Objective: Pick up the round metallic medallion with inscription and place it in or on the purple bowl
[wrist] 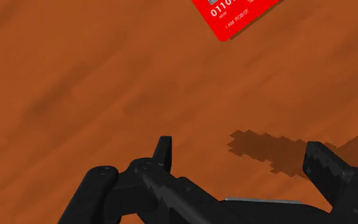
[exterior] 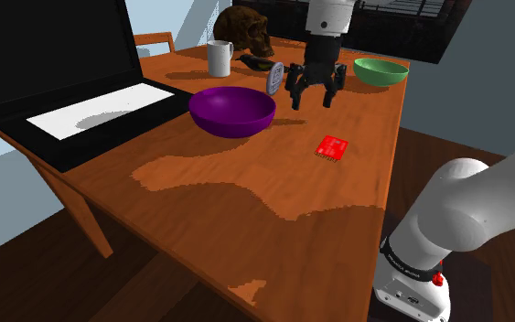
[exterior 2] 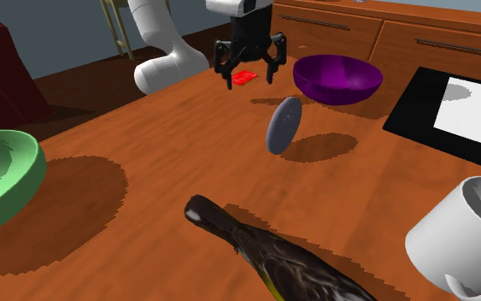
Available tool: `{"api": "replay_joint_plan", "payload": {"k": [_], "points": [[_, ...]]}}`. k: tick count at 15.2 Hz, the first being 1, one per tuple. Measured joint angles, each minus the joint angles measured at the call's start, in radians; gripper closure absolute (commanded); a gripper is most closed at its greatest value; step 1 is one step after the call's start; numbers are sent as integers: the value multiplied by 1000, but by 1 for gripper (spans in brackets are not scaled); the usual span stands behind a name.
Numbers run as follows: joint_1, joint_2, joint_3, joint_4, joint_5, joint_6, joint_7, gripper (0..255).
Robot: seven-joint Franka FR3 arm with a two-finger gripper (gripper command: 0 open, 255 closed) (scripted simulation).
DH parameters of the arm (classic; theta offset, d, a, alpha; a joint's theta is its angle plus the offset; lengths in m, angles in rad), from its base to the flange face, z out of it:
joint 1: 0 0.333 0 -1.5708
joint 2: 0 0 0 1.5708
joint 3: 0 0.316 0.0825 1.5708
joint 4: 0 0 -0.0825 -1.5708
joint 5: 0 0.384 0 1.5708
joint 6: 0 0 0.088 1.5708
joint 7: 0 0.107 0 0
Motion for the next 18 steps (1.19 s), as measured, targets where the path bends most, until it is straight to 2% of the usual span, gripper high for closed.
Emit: {"api": "replay_joint_plan", "payload": {"k": [7,14,18], "points": [[-94,214,56,229,-8,51,369,0],[-168,412,77,502,-63,30,736,0],[-180,438,73,516,-75,50,790,0]]}}
